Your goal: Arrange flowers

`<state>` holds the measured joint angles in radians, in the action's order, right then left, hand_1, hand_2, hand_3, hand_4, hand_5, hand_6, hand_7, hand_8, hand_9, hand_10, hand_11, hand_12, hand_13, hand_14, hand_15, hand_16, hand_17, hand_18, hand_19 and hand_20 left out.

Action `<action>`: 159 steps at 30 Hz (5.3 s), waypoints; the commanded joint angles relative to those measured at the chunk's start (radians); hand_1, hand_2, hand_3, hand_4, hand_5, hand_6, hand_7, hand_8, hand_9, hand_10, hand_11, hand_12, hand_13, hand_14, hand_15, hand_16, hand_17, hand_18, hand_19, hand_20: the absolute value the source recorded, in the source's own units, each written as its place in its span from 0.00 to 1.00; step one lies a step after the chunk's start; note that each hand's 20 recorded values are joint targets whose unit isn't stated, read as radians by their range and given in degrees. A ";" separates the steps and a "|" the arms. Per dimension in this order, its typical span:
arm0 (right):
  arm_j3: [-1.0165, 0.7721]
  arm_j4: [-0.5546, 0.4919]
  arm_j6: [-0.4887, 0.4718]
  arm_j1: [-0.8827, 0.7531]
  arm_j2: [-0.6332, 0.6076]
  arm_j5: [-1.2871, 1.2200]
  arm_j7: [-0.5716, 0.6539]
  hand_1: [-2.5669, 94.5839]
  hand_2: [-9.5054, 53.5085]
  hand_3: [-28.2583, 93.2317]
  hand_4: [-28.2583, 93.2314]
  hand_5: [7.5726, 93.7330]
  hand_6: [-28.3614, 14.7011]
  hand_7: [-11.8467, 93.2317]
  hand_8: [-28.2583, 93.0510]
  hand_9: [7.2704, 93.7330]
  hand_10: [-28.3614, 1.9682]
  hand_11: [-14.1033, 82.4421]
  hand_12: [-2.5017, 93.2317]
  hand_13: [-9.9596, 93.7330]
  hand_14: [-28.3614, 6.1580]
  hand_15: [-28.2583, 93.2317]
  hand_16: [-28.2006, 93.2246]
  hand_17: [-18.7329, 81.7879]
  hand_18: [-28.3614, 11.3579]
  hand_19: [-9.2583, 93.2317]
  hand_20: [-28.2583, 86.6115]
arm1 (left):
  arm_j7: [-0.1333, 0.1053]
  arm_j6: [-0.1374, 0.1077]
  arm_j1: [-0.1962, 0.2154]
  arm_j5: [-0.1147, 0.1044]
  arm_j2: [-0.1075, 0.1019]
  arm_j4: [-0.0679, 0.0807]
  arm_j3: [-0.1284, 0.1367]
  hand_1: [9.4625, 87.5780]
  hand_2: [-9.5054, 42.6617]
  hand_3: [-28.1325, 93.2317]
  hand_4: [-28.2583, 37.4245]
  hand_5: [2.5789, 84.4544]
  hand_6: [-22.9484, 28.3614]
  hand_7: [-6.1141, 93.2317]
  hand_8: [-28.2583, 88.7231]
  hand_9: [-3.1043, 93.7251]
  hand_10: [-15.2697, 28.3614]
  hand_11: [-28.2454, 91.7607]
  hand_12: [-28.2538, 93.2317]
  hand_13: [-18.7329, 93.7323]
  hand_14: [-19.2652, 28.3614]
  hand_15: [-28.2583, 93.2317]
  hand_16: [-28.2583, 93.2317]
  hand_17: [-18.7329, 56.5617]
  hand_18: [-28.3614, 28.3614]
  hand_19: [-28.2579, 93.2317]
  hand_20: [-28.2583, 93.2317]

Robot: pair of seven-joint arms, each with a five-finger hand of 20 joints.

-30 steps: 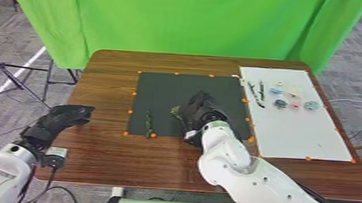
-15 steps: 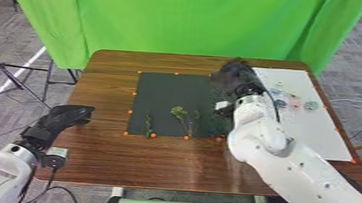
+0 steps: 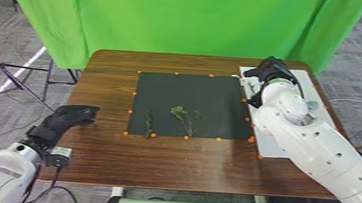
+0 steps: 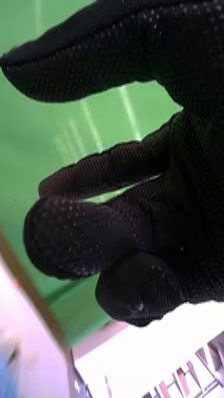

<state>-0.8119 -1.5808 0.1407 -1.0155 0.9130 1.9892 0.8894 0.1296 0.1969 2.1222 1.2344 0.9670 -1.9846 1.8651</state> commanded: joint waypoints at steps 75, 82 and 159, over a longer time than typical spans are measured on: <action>0.101 0.112 0.108 -0.020 0.018 -0.019 0.017 0.74 0.00 0.60 0.24 0.73 0.53 0.45 0.41 0.93 0.59 0.40 0.59 0.99 0.82 0.71 0.56 0.87 0.48 1.00 0.67 | 0.028 0.043 0.014 0.002 0.036 0.005 -0.020 0.28 0.21 0.70 0.15 0.48 0.54 0.21 0.19 0.43 0.71 0.38 0.32 0.47 0.82 0.38 0.20 0.33 0.76 0.34 0.33; 0.063 0.052 0.148 0.002 -0.006 -0.007 -0.003 0.74 0.00 0.61 0.25 0.73 0.53 0.46 0.40 0.93 0.58 0.41 0.57 1.00 0.83 0.70 0.56 0.88 0.50 1.00 0.66 | 0.031 0.048 0.009 0.005 0.031 0.005 -0.023 0.27 0.21 0.70 0.15 0.48 0.54 0.21 0.19 0.43 0.71 0.38 0.32 0.47 0.82 0.38 0.20 0.33 0.76 0.34 0.33; -0.095 -0.217 0.599 -0.325 0.071 -0.795 -0.013 0.76 0.00 0.62 0.25 0.70 0.44 0.56 0.31 0.94 0.49 0.43 0.46 1.00 0.81 0.67 0.43 0.96 0.64 0.83 0.64 | 0.064 0.019 0.129 -0.018 0.026 -0.051 0.046 0.26 0.20 0.70 0.14 0.48 0.54 0.20 0.19 0.42 0.71 0.37 0.32 0.47 0.82 0.38 0.21 0.32 0.77 0.34 0.33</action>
<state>-0.9146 -1.8026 0.7334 -1.2888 0.9994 1.1912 0.8530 0.1632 0.2202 2.2101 1.2191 0.9899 -2.0519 1.9166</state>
